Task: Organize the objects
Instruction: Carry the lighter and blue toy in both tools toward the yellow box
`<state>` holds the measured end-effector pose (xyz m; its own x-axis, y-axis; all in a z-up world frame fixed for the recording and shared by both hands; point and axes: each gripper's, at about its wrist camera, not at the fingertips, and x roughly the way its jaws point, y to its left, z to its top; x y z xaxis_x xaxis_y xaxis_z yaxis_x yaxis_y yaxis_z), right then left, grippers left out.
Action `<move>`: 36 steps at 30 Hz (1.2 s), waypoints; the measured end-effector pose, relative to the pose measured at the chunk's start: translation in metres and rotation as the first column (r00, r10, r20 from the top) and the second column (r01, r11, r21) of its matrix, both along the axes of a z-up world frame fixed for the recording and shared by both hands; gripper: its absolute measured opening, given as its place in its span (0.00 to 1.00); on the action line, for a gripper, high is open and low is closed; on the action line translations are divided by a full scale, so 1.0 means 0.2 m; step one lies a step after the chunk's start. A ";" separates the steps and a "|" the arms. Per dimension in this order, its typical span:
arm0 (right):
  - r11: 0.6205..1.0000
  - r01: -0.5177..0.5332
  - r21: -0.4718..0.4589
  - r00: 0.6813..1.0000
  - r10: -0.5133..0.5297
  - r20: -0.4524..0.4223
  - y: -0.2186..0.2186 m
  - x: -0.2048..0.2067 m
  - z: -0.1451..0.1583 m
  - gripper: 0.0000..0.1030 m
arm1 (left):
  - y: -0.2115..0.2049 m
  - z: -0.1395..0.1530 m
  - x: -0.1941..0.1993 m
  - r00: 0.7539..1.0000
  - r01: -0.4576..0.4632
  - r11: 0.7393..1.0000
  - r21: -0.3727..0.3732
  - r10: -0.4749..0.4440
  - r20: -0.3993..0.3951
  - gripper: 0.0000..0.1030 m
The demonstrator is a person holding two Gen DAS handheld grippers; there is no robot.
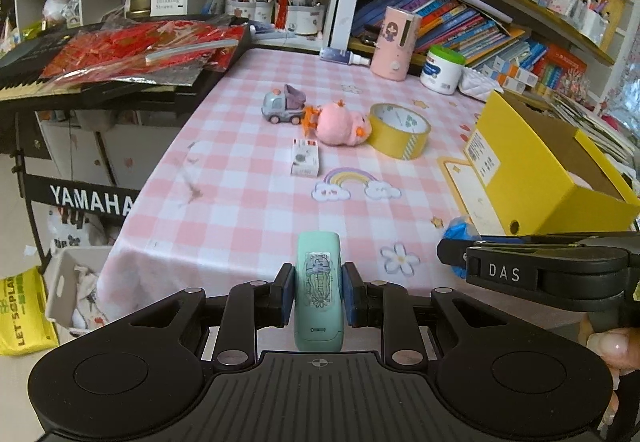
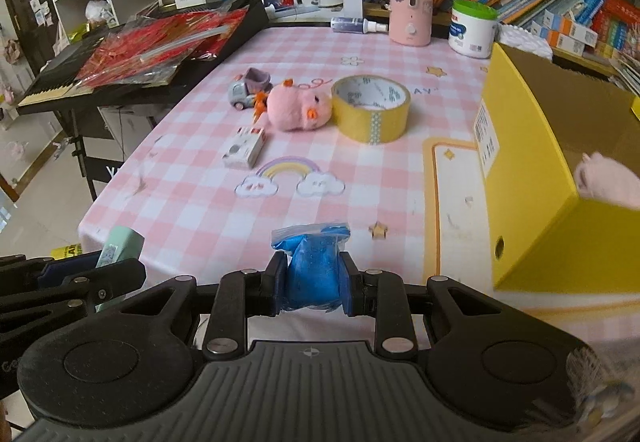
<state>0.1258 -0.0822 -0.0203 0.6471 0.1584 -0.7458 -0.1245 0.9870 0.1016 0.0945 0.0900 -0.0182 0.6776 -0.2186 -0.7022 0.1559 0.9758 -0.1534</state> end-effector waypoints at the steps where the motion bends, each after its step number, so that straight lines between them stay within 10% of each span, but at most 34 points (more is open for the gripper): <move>1: 1.000 0.004 0.002 1.000 -0.004 0.000 0.00 -0.03 0.00 0.24 | 0.00 0.00 -0.02 1.000 0.003 1.000 0.002 -0.003 0.001 0.22; 36: 0.982 0.185 0.046 0.983 -0.184 -0.021 -0.13 -0.64 -0.04 0.24 | -0.12 -0.01 -0.45 0.980 0.199 0.980 0.015 -0.198 -0.011 0.22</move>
